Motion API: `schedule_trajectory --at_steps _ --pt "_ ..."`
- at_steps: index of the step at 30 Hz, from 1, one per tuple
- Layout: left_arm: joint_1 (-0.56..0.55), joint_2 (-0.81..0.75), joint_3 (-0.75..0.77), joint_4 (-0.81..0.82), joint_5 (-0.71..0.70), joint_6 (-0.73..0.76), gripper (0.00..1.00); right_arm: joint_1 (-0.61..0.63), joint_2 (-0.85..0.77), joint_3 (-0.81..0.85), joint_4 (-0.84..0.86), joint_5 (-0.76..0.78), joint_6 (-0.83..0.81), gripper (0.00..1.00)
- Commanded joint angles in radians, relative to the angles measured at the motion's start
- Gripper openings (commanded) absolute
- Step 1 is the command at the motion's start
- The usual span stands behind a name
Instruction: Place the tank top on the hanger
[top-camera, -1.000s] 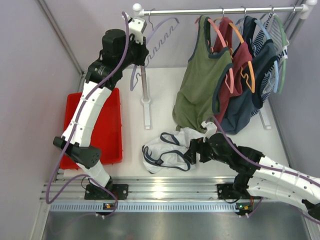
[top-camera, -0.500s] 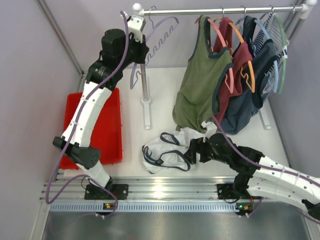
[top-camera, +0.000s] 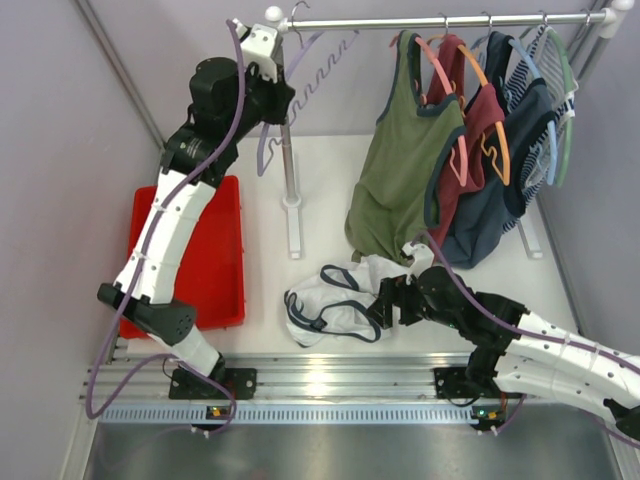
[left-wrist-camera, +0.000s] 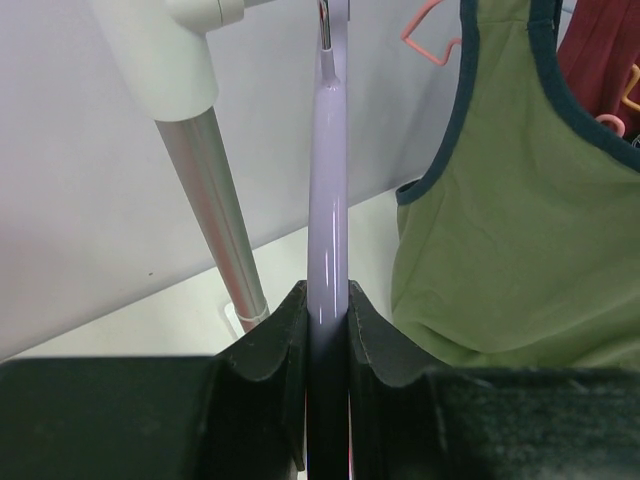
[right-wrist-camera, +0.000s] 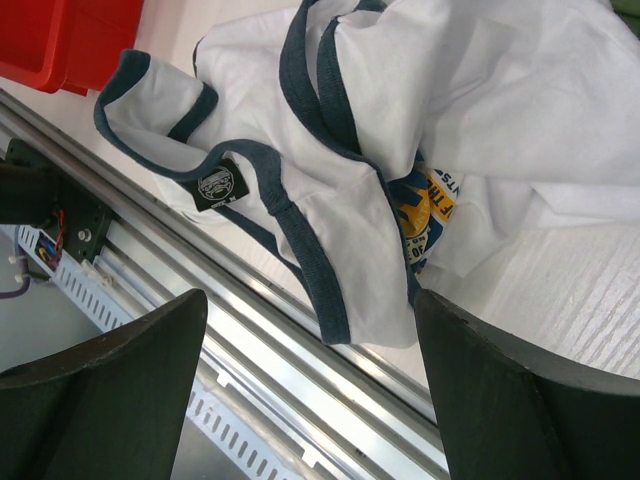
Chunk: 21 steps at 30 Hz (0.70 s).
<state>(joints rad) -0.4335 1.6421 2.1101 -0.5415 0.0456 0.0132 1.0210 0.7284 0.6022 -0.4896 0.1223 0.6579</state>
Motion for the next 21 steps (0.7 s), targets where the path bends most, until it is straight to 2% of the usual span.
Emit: schedule_trajectory --at_steps 1,15,21 --pt "-0.001 -0.08 -0.019 0.055 0.025 0.001 0.0 0.013 -0.011 0.007 0.02 0.01 -0.003 0.84" --pt "0.001 -0.346 -0.26 0.011 0.083 0.053 0.0 0.013 0.005 0.031 0.0 0.033 -0.014 0.85" --pt "-0.001 -0.444 -0.306 -0.121 0.149 0.041 0.0 0.014 0.029 0.071 -0.038 0.045 -0.03 0.83"
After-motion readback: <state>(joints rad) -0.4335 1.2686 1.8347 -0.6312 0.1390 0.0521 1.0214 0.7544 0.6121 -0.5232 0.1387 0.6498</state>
